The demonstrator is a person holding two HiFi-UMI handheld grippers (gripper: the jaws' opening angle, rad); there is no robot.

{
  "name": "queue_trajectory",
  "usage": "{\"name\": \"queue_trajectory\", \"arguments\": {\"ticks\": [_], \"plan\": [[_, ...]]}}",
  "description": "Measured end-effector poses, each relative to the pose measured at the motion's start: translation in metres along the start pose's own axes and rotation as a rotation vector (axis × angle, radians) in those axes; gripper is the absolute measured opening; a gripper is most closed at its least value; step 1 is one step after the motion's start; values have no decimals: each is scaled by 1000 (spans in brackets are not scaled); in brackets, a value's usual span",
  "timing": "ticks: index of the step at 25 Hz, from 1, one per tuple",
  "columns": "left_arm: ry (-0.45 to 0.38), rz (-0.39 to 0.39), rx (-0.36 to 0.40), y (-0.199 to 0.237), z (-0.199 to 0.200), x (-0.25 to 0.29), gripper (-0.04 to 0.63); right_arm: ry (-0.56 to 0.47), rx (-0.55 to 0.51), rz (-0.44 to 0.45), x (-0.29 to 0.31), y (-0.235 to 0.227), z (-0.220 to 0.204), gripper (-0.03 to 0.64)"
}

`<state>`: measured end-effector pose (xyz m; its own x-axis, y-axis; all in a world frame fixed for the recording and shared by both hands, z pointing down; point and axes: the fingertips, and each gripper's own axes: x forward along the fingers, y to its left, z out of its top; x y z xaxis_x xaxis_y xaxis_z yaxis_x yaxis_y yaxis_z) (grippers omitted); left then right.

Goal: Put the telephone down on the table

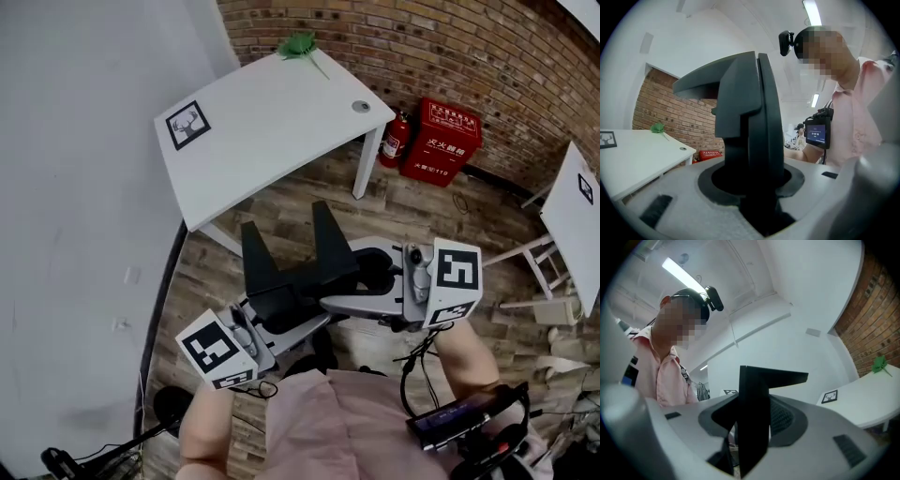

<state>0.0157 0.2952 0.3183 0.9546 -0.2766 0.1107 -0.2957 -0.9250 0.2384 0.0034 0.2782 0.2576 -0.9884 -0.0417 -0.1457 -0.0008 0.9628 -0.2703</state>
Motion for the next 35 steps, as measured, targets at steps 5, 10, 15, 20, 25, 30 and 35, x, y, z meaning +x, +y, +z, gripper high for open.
{"name": "queue_trajectory", "arguments": {"ticks": [5, 10, 15, 20, 25, 30, 35], "plan": [[-5, -20, 12, 34, 15, -7, 164, 0, -14, -23, 18, -29, 14, 178], [-3, -49, 19, 52, 19, -4, 164, -3, -25, -49, 21, -47, 18, 178], [1, -80, -14, 71, 13, 10, 164, -1, -3, -84, 13, -71, 13, 178], [16, -97, -69, 99, 2, 36, 164, -3, 43, -105, -4, -108, 5, 179], [19, -94, -106, 143, 2, 69, 164, 0, 75, -112, -22, -163, 8, 179], [12, -71, -138, 199, 9, 110, 164, 18, 103, -91, -43, -230, 18, 179], [12, -27, -183, 253, 20, 143, 164, 30, 148, -54, -56, -292, 30, 179]]}}
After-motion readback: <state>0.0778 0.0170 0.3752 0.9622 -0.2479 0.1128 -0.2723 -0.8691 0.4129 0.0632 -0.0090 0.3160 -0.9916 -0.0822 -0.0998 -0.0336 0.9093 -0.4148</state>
